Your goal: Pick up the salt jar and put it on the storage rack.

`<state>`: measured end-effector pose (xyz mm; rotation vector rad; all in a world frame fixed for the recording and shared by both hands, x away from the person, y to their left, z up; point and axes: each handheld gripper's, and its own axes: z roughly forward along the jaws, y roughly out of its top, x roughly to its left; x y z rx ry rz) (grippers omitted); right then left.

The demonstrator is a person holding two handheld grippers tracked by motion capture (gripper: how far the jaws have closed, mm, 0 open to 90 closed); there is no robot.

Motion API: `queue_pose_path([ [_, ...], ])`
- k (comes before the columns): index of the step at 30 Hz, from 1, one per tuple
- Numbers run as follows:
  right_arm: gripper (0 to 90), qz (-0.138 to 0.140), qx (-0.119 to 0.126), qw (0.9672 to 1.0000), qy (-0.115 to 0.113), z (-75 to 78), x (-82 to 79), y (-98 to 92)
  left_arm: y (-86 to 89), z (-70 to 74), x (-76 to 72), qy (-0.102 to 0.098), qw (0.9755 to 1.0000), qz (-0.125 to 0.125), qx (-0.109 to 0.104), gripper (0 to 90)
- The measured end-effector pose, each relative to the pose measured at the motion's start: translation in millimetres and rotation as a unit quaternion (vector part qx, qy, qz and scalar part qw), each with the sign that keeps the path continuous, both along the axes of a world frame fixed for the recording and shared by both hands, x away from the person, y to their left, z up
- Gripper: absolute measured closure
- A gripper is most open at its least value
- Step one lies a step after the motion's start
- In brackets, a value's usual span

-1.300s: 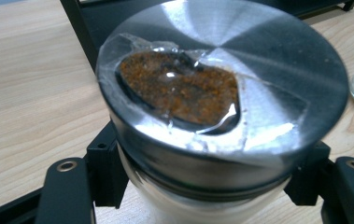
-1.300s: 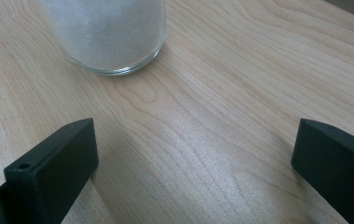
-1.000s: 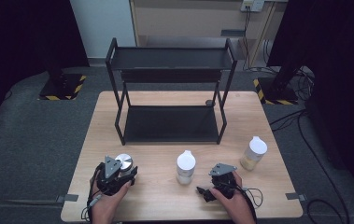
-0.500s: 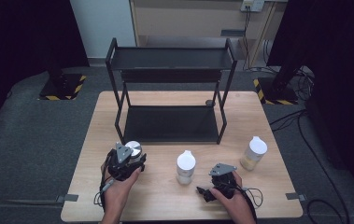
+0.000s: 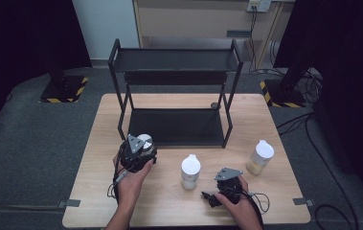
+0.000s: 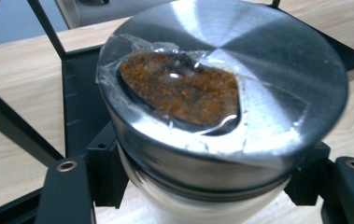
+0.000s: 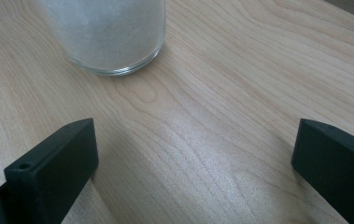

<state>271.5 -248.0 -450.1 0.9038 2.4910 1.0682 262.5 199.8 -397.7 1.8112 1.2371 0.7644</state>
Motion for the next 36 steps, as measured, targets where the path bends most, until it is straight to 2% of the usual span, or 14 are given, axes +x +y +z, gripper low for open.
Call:
queue_pose_path([
  [12, 1.0, 0.000, -0.001, 1.0000, 0.000, 0.3, 0.1, 0.1, -11.1, 2.6, 26.0, -0.007, 1.0000, 0.004, 0.003, 30.0],
  [25, 1.0, 0.000, -0.001, 1.0000, 0.001, 0.3, 0.0, 0.1, -24.5, 5.8, 57.3, -0.007, 0.9998, 0.003, 0.016, 30.0],
  [27, 1.0, 0.000, -0.001, 1.0000, 0.001, 0.3, 0.1, 0.1, -25.9, 5.2, 62.7, -0.005, 0.9999, 0.004, 0.014, 30.0],
  [31, 1.0, 0.000, -0.001, 1.0000, 0.001, 0.3, 0.1, 0.1, -31.1, 3.5, 70.1, -0.007, 0.9997, 0.008, 0.024, 30.0],
  [36, 1.0, 0.000, -0.001, 1.0000, 0.000, 0.3, 0.1, 0.1, -33.4, -1.6, 79.8, -0.005, 0.9997, 0.015, 0.021, 30.0],
])
